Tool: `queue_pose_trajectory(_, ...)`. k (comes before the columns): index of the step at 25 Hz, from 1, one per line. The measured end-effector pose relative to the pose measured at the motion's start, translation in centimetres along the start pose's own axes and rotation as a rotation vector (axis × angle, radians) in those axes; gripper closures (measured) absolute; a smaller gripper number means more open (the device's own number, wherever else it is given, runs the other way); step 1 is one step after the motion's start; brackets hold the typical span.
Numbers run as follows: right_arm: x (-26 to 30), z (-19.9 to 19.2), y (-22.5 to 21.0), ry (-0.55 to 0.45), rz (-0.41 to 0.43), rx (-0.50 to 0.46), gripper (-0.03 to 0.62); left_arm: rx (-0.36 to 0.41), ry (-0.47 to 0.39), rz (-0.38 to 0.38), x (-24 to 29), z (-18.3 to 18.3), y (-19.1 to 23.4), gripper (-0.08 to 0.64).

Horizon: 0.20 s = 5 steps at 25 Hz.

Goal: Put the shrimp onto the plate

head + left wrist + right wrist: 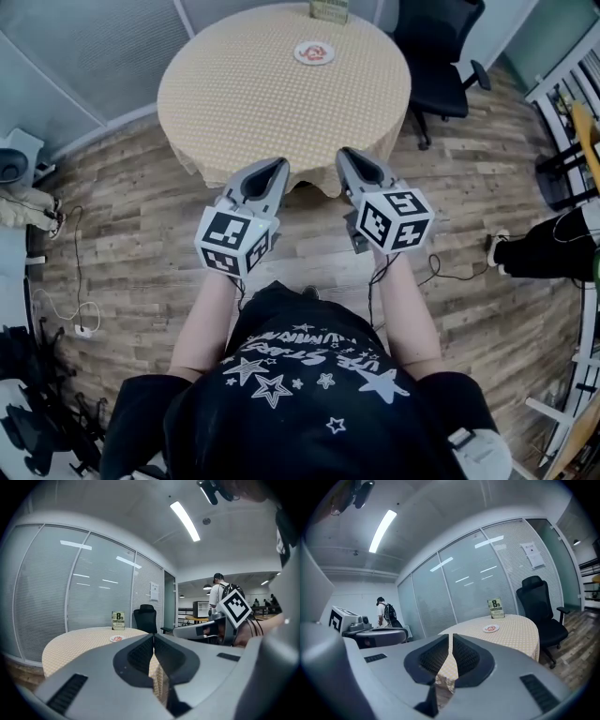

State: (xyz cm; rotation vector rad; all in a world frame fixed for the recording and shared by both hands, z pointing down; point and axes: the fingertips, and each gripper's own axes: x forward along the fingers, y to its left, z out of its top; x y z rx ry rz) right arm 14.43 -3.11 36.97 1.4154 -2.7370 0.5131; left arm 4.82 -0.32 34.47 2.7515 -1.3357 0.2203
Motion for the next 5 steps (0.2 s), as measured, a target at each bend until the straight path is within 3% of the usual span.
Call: queue_pose_trajectory(5, -0.86, -0.86, 0.15, -0.004, -0.012, 0.030, 0.552, 0.014, 0.004, -0.020, -1.05, -0.69, -1.01, 0.549)
